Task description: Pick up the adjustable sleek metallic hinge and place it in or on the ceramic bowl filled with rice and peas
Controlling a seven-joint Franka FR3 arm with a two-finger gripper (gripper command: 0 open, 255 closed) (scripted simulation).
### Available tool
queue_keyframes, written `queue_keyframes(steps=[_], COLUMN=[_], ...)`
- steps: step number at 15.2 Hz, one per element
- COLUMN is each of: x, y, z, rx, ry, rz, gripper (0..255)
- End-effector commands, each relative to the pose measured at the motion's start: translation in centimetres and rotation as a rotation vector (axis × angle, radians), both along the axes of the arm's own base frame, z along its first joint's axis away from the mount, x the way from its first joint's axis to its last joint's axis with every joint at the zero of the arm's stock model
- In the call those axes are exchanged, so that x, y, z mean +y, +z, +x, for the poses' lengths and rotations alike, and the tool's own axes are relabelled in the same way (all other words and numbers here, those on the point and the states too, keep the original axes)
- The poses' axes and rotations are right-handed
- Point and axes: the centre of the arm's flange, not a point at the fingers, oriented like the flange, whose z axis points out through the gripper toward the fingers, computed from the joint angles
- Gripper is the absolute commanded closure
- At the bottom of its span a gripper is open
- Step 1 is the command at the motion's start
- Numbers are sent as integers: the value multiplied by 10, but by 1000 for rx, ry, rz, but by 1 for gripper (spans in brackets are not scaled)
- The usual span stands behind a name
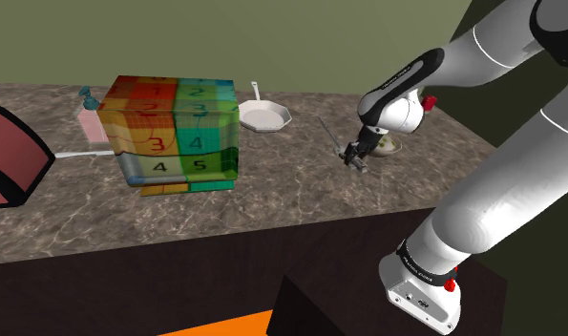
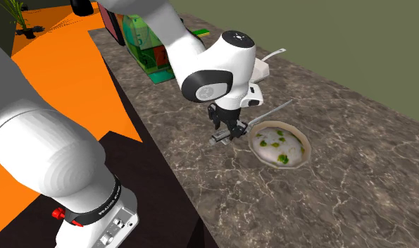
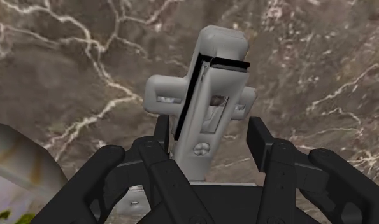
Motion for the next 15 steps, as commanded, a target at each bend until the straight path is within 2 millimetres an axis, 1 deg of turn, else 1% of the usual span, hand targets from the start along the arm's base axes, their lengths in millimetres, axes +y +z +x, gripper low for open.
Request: queue_keyframes(steps=[1, 15], x=[0, 0], y=[10, 84], z=[0, 0], rx=[1, 1], ry=[0, 0], rz=[0, 0], gripper=[255, 255])
